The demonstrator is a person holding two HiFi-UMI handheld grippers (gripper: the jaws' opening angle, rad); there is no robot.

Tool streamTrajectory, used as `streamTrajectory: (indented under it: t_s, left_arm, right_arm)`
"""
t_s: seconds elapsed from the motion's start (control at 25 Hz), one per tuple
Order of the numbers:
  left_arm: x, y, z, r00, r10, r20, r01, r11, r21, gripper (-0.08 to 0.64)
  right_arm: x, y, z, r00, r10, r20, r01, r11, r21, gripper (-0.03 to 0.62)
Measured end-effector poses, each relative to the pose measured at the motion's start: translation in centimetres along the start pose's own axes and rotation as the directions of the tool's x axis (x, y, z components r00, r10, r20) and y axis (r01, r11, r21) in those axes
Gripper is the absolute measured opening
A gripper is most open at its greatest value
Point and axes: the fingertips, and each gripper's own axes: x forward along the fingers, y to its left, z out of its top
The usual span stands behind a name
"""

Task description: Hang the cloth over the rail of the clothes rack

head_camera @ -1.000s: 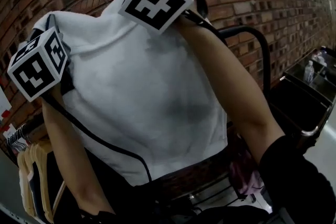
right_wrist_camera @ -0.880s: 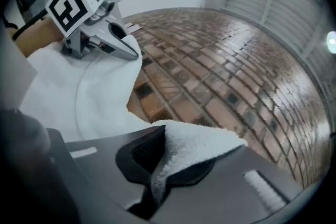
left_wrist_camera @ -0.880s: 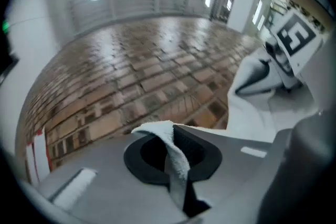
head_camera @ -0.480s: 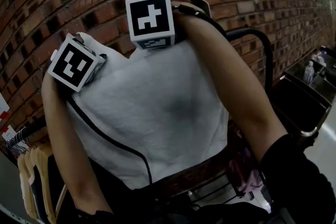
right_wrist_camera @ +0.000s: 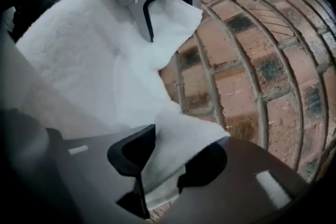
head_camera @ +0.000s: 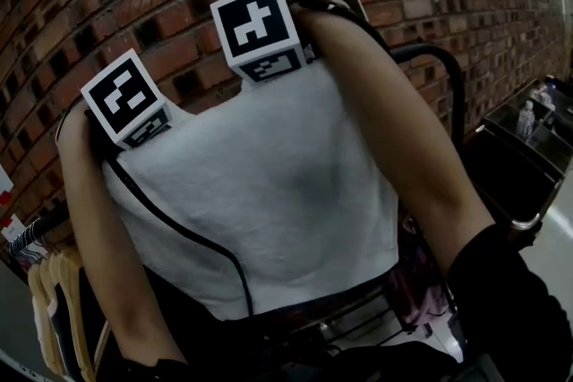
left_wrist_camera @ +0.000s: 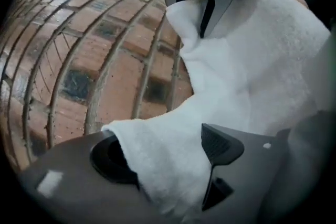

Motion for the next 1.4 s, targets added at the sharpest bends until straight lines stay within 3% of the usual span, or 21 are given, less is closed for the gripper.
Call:
streamTrajectory:
  t_s: [0.04, 0.12, 0.24, 0.48, 0.52, 0.56, 0.6, 0.64, 0.68, 0.76, 0.84, 0.92, 1.08, 1.2, 1.4]
  left_arm:
    - [0.1, -0.1, -0.1, 1.000, -0.001, -0.013, 0.001, 1.000, 0.015, 0.398]
    - [-0.1, 0.2, 0.8, 0.999, 0.023, 0.040, -0.025, 0.998, 0.052, 0.408]
    - [-1.2, 2.3, 0.8, 0.985, 0.128, 0.117, -0.133, 0.990, 0.043, 0.414]
    - [-4.7, 6.0, 2.5, 0.897, 0.315, 0.310, -0.321, 0.946, -0.031, 0.413]
    - [-4.9, 6.1, 2.3, 0.896, 0.310, 0.318, -0.311, 0.949, -0.050, 0.413]
    - [-4.7, 5.3, 1.8, 0.920, 0.249, 0.304, -0.242, 0.968, -0.059, 0.410]
    - [-3.9, 3.8, 0.8, 0.957, 0.142, 0.255, -0.133, 0.990, -0.053, 0.411]
    - [-2.9, 2.3, -0.5, 0.983, 0.046, 0.176, -0.039, 0.998, -0.042, 0.448]
    - [-2.1, 1.6, -1.7, 0.995, 0.000, 0.104, 0.004, 0.999, -0.037, 0.465]
    - [-1.5, 1.9, -3.6, 0.999, 0.014, 0.037, -0.011, 0.998, -0.064, 0.476]
    - [-1.5, 2.8, -4.3, 0.997, 0.073, 0.025, -0.071, 0.995, -0.074, 0.522]
    - [-1.9, 3.6, -3.2, 0.988, 0.136, 0.079, -0.131, 0.990, -0.059, 0.520]
    - [-3.7, 4.4, 0.4, 0.946, 0.263, 0.187, -0.269, 0.963, 0.004, 0.517]
    - [-4.2, 4.2, 2.5, 0.925, 0.298, 0.237, -0.316, 0.948, 0.042, 0.508]
    - [-5.8, 4.7, 3.7, 0.883, 0.380, 0.275, -0.407, 0.912, 0.049, 0.497]
  right_arm:
    - [0.1, -0.2, -0.3, 1.000, -0.017, -0.017, 0.017, 1.000, -0.001, 0.150]
    - [0.0, -0.9, -0.6, 0.997, -0.064, -0.038, 0.064, 0.998, -0.005, 0.155]
    - [0.2, -0.9, -0.7, 0.996, -0.072, -0.051, 0.070, 0.997, -0.025, 0.156]
    - [0.1, -1.2, -0.3, 0.994, -0.096, -0.042, 0.094, 0.994, -0.047, 0.152]
    - [0.2, -1.1, -0.3, 0.995, -0.093, -0.044, 0.091, 0.995, -0.048, 0.150]
    - [0.3, -1.0, -0.3, 0.995, -0.085, -0.050, 0.083, 0.995, -0.047, 0.146]
    - [0.3, -0.8, -0.4, 0.996, -0.074, -0.058, 0.072, 0.996, -0.043, 0.141]
    - [0.4, -0.7, -0.7, 0.995, -0.066, -0.068, 0.064, 0.997, -0.036, 0.140]
    - [0.4, -0.6, -0.9, 0.995, -0.061, -0.074, 0.059, 0.998, -0.029, 0.140]
    - [0.4, -0.6, -0.8, 0.996, -0.054, -0.070, 0.052, 0.998, -0.030, 0.141]
    - [0.4, -0.7, -0.8, 0.995, -0.062, -0.074, 0.059, 0.997, -0.040, 0.138]
    - [0.4, -0.7, -0.8, 0.994, -0.072, -0.078, 0.068, 0.997, -0.048, 0.135]
    - [0.3, -1.2, -0.1, 0.992, -0.110, -0.058, 0.106, 0.992, -0.062, 0.133]
    - [-0.3, -1.8, 0.4, 0.985, -0.168, -0.031, 0.165, 0.984, -0.072, 0.132]
    - [-2.3, -3.2, 1.5, 0.952, -0.307, 0.006, 0.306, 0.947, -0.094, 0.098]
